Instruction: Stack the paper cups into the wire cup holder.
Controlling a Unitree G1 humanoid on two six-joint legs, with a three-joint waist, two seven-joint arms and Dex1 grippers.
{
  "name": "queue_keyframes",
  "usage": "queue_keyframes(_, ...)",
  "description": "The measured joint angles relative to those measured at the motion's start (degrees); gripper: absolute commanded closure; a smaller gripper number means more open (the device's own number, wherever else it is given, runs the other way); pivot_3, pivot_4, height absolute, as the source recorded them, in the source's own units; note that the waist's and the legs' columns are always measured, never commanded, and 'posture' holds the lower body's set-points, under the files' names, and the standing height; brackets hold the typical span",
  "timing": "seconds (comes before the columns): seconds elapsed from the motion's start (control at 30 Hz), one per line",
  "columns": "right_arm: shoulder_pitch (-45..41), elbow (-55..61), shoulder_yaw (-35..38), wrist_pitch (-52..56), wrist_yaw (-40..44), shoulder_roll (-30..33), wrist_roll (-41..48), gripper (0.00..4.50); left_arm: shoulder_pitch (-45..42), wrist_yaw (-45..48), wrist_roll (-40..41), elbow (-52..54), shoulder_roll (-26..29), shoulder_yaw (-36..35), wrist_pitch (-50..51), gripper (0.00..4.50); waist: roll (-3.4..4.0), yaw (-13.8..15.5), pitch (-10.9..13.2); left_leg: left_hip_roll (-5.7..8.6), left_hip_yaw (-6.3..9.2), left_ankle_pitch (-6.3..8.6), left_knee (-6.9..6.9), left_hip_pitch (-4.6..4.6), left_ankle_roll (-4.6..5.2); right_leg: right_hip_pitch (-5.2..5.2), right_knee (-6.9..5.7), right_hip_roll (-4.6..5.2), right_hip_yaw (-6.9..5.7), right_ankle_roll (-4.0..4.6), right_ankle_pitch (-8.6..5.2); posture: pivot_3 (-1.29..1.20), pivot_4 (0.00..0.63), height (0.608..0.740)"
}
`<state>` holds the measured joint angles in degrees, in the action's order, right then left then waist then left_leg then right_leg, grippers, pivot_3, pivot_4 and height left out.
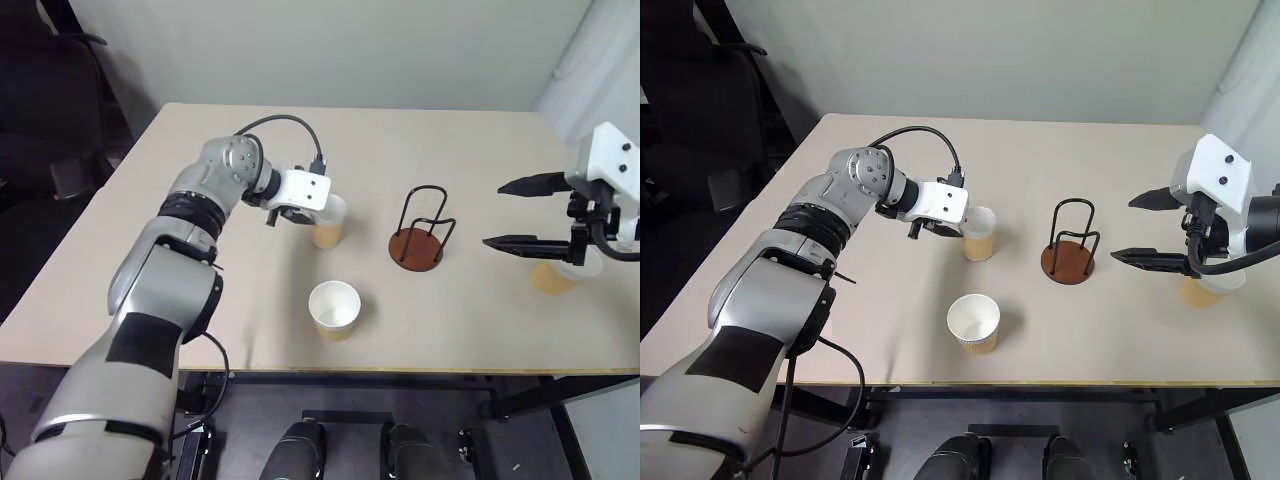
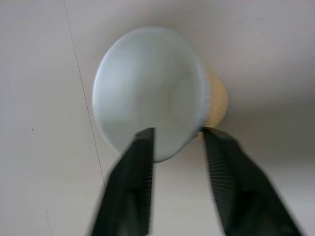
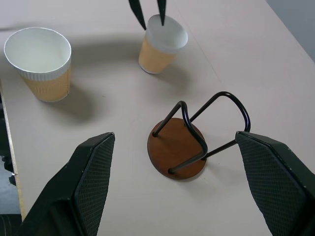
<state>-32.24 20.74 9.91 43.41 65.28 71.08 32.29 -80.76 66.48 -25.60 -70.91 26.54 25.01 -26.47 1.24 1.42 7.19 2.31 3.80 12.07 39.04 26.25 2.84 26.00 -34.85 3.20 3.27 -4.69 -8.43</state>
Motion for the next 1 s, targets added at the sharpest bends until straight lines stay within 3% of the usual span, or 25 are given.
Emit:
queue_keyframes(0.07,0.03,-0.02,0.0,-0.05,0.0,0.0,-0.01,0.51,0.01,0.07,-0.01,-0.22,0.0,0.14,0.0,4.44,0.0,0.03,0.0,-0.03,0.06,0.01,0.01,0.01,0.0,0.0,0.0,0.07,0.06,0.0,-0.01,0.0,0.15,0.74)
queue_keyframes(0.53,0.63,-1.56,0.01,-0.84,0.68,0.59,-0.68,0.51,-0.83,7.71,1.57,-1.43,1.44,-0.53,0.05,4.44,-0.01,0.01,0.0,-0.03,0.15,0.05,0.02,0.05,-0.01,0.04,-0.02,0.05,0.02,0.04,-0.05,0.0,0.15,0.74)
queue_keyframes(0.83,1.41,-7.87,0.02,-4.57,2.51,1.45,-3.12,0.51,-10.9,14.5,5.42,-3.02,1.09,-5.56,2.4,4.44,-0.07,0.18,0.01,-0.05,0.13,0.2,0.01,0.12,0.07,0.05,0.06,0.12,0.07,0.05,-0.14,0.0,0.15,0.74)
queue_keyframes(1.0,2.02,-9.24,0.01,-5.81,2.73,1.43,-4.13,0.51,-15.56,18.2,7.84,-3.44,-2.86,-8.04,3.71,4.44,-0.07,0.21,0.02,-0.02,0.09,0.32,0.02,0.2,0.15,0.06,0.04,0.1,0.03,-0.06,-0.31,0.0,0.15,0.74)
